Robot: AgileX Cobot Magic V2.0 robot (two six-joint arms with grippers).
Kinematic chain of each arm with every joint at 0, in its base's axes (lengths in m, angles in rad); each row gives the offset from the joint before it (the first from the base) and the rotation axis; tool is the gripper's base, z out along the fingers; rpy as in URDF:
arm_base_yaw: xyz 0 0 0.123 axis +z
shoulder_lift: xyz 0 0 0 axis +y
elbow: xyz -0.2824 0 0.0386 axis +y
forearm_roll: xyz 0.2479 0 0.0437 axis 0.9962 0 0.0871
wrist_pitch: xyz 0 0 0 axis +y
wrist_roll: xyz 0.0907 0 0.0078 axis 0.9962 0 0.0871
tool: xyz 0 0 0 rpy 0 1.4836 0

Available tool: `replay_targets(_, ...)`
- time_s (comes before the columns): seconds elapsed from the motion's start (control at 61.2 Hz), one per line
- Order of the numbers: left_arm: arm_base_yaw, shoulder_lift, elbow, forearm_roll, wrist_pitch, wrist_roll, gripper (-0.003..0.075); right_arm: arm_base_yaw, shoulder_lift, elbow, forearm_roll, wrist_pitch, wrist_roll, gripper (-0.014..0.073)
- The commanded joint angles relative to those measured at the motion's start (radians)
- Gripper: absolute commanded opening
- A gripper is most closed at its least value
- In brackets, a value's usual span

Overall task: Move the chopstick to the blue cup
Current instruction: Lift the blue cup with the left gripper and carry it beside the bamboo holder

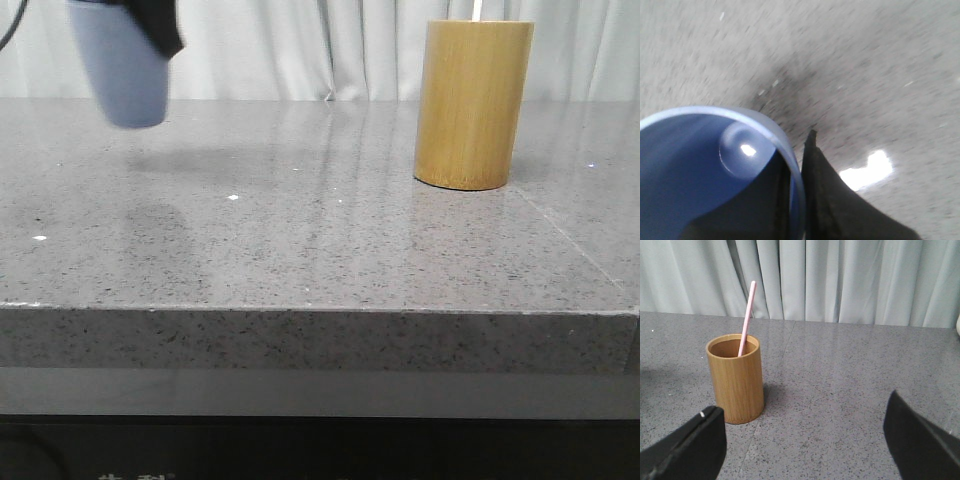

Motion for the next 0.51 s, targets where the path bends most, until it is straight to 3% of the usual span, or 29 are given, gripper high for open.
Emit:
replay_targets(0.0,-0.055,-0.069,-0.081,-0.008,0.013,0.001,-0.0019,-0.007,0.018,-0.035,-0.006,-0.081,-0.008,0.0645)
replay_targets(0.49,-0.226,-0.004,-0.148,-0.105,-0.05,0.001,-0.0019,-0.007,0.018,-0.035,-0.006,-0.081,-0.008,0.0645)
